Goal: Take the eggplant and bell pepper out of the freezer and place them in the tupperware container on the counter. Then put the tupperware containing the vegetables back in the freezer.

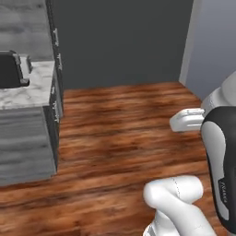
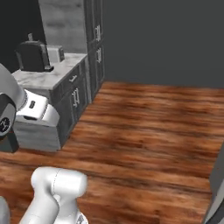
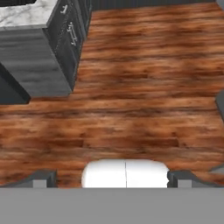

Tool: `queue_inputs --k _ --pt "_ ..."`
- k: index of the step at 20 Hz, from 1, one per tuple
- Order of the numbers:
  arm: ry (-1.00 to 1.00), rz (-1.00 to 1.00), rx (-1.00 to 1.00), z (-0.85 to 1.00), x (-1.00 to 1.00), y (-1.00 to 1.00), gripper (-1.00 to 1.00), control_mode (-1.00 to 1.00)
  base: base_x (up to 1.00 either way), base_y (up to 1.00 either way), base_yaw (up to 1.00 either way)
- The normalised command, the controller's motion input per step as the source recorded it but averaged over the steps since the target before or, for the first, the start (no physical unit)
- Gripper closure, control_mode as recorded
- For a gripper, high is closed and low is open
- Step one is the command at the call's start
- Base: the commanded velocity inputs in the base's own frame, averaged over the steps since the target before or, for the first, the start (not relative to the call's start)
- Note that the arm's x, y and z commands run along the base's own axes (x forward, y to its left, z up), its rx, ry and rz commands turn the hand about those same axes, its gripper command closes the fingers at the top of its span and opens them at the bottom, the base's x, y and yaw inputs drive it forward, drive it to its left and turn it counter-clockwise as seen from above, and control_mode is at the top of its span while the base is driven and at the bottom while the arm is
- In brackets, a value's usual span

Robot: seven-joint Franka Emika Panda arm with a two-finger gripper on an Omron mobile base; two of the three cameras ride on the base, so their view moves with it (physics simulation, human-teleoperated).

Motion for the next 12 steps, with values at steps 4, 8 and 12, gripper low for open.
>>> queue_inputs --k 4,8,12 --pt "0.00 0.00 0.00 0.00 0.00 0.00 -1.00 1.00 1.00 0.84 -0.50" --pt "0.00 0.00 0.00 0.00 0.00 0.00 -1.00 1.00 0.99 0.83 -0.61" --pt "0.00 0.00 0.00 0.00 0.00 0.00 -1.00 1.00 0.28 0.31 -0.90"
